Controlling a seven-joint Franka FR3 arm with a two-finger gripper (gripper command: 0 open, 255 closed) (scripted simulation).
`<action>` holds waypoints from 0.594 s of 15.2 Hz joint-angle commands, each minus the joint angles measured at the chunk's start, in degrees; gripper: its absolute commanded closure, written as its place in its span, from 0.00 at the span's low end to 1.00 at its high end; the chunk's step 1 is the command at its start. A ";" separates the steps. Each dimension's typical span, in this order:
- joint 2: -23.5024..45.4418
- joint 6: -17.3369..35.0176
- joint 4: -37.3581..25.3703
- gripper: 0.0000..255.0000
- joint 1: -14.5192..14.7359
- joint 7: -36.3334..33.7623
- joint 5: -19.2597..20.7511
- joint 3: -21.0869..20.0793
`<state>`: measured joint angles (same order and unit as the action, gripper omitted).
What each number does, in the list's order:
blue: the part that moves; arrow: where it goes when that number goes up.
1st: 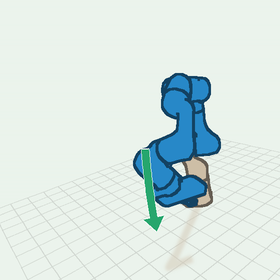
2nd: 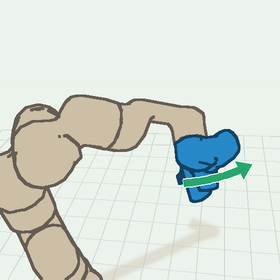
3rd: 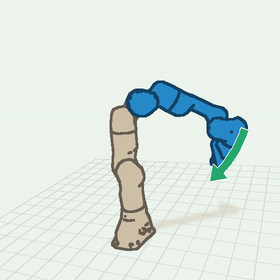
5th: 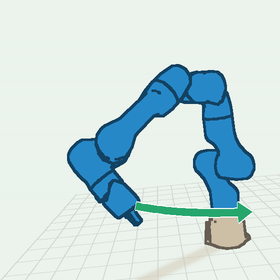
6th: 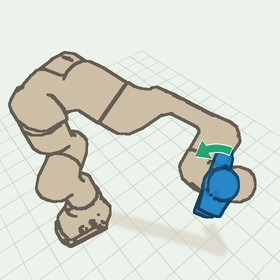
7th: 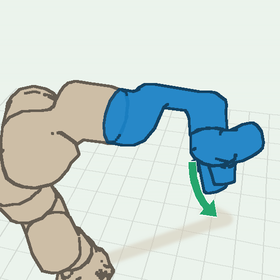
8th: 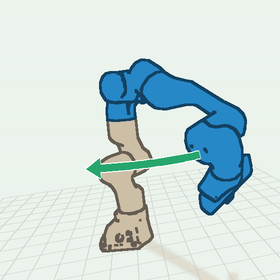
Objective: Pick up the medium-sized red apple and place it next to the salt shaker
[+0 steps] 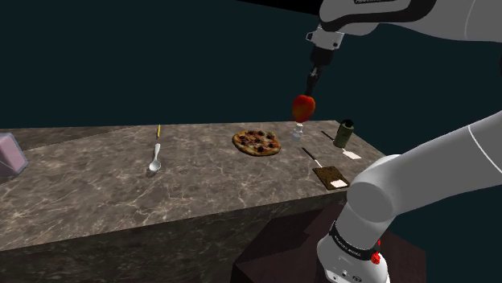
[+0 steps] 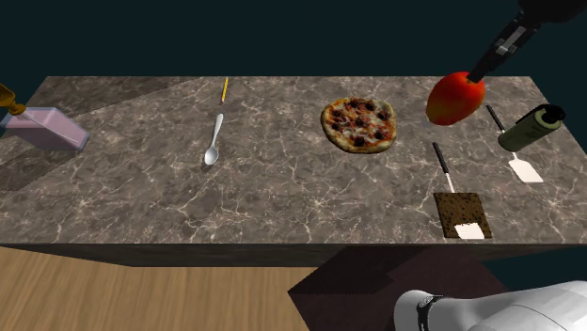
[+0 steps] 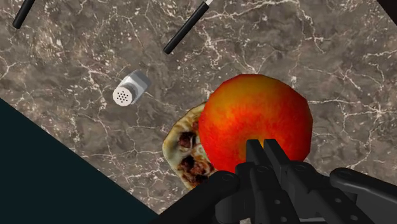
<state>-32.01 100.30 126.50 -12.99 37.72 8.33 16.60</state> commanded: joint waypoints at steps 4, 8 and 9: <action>1.80 1.66 -0.60 1.00 -1.16 4.70 1.20 4.06; 1.61 4.68 2.60 1.00 -1.34 4.61 1.53 4.42; 1.59 5.44 3.38 1.00 -1.38 4.59 1.61 4.52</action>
<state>-30.52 104.92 129.19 -14.36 42.31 9.88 21.01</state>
